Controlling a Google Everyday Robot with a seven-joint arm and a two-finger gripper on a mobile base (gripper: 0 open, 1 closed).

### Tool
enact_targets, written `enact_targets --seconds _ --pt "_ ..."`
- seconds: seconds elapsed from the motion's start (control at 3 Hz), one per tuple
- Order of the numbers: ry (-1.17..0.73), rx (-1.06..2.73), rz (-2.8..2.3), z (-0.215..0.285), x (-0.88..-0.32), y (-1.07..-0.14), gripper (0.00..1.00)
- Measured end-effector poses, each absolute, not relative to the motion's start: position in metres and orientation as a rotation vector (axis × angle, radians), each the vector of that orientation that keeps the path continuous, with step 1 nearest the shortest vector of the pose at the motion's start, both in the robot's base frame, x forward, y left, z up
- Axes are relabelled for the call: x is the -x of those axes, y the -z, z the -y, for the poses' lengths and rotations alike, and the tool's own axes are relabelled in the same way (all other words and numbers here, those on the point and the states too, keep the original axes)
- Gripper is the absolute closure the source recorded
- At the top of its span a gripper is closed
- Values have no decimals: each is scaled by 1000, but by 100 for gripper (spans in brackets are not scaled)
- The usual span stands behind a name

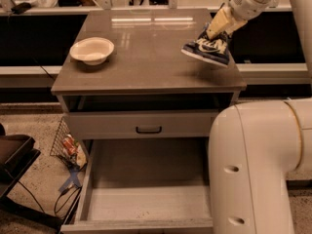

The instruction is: Pick blue chip bag from middle drawer and place on counter

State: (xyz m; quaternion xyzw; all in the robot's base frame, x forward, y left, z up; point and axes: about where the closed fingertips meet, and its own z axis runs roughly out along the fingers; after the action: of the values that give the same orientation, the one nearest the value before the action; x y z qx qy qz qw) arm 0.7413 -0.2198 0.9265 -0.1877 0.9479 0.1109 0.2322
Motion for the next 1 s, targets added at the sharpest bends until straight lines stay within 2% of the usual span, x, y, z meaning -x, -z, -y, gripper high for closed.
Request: enact_targets --seconds 1.0 --pt "-403 284 -2281 170 -849 -950 100"
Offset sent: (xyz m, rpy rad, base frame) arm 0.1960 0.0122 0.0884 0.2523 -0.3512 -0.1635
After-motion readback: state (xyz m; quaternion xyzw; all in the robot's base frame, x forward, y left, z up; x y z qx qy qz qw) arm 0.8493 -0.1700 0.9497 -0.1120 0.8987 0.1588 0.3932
